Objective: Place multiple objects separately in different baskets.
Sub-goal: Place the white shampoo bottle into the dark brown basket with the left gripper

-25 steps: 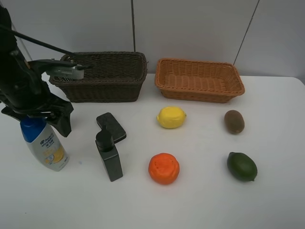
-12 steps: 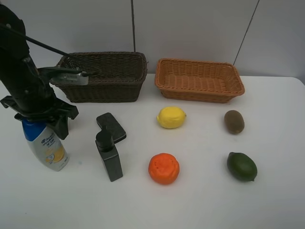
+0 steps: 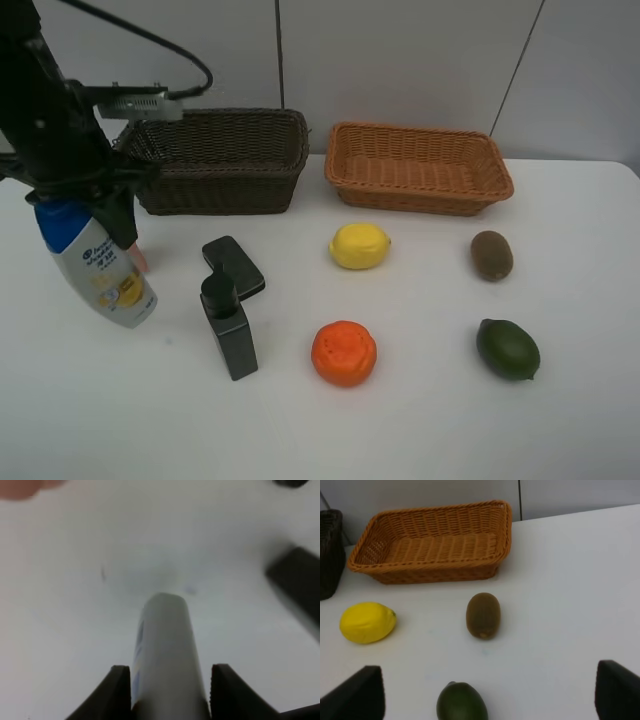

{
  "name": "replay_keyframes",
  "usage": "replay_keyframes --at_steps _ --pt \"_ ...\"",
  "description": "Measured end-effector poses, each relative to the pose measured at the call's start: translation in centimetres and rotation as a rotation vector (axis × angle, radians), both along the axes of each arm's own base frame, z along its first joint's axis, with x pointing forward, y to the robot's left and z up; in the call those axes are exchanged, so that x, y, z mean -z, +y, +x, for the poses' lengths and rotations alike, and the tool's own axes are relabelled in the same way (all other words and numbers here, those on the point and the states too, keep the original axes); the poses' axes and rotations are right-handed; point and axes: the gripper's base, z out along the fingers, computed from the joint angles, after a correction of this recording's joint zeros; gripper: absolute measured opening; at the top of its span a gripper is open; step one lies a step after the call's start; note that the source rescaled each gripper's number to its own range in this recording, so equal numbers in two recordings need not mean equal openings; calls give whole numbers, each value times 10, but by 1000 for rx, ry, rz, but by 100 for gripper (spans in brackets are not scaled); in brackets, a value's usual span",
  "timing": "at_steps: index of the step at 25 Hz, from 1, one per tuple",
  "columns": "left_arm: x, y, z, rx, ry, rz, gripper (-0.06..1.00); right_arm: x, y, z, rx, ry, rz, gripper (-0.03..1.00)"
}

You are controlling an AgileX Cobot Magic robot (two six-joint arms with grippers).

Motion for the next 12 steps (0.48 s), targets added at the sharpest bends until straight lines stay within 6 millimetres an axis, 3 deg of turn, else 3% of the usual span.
replay_keyframes --at_steps 4,7,10,12 --pt "-49 -6 28 -11 -162 -57 7 0 0 0 0 0 0 100" --pt "-72 -2 67 -52 -287 -86 7 0 0 0 0 0 0 100" --pt "-72 12 112 -112 -345 -90 7 0 0 0 0 0 0 100" --pt "-59 25 145 -157 -362 -85 7 0 0 0 0 0 0 100"
